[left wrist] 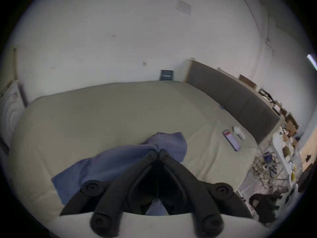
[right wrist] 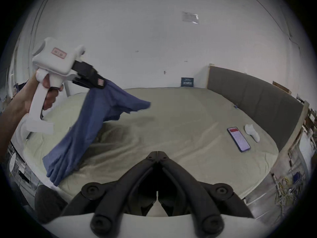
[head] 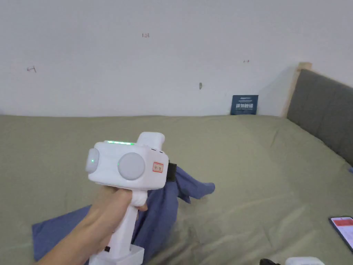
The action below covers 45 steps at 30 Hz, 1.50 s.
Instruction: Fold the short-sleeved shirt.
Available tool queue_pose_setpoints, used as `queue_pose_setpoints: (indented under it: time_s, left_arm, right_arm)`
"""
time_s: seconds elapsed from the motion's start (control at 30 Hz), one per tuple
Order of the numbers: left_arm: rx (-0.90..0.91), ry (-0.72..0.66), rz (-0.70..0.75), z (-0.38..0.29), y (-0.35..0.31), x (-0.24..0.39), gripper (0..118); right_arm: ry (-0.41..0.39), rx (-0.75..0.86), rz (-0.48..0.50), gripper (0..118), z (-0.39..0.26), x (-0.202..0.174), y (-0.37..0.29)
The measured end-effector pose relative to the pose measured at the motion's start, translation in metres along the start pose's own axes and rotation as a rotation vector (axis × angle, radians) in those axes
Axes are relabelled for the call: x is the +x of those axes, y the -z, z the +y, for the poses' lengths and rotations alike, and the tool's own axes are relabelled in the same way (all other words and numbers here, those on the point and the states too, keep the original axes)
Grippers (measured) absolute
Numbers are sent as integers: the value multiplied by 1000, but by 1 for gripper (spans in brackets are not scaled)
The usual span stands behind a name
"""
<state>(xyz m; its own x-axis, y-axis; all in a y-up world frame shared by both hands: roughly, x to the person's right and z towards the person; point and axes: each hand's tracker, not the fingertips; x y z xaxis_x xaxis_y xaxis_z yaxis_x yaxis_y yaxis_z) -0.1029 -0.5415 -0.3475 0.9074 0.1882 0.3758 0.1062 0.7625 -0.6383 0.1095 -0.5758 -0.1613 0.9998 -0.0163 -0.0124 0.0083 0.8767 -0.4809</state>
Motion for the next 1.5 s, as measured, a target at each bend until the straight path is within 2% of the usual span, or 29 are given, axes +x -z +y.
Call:
queue_pose_setpoints:
  time_s: [0.17, 0.3, 0.43, 0.5, 0.53, 0.57, 0.6, 0.73, 0.9, 1.13, 1.3, 1.5]
  left_arm:
    - [-159, -25, -50, -24, 78, 27, 0]
    - [-276, -37, 31, -59, 125, 23, 0]
    - [-308, -25, 51, -78, 134, 12, 1]
    - [-296, -39, 46, -82, 125, 7, 8]
    - [-278, -44, 37, -82, 118, 4, 37]
    - [-241, -47, 42, -84, 111, 1, 77]
    - [-236, -37, 52, -86, 101, -2, 100]
    - [-121, -36, 110, -94, 41, -16, 101]
    - [101, -69, 209, -111, -71, -29, 101]
    - [407, -120, 384, -175, -212, -54, 101]
    - [447, -95, 561, -207, -242, -67, 101]
    - [378, -185, 567, -221, -242, -93, 101]
  right_arm:
    - [27, -58, -32, 0, -12, 16, 16]
    - [35, -108, -36, 0, -23, 21, 31]
    - [29, -137, -32, 0, -28, 21, 41]
    - [30, -141, -27, 0, -28, 19, 43]
    - [31, -141, -23, 0, -27, 18, 42]
    - [33, -137, -17, 0, -26, 17, 41]
    - [31, -133, -12, 0, -25, 14, 39]
    - [14, -102, 8, 0, -20, 8, 27]
    - [12, -57, 33, 0, -15, -1, 9]
    - [-1, 9, 74, 0, -11, -19, -8]
    - [-5, 8, 94, 0, -9, -33, -4]
    - [-36, 9, 113, 0, -4, -49, -3]
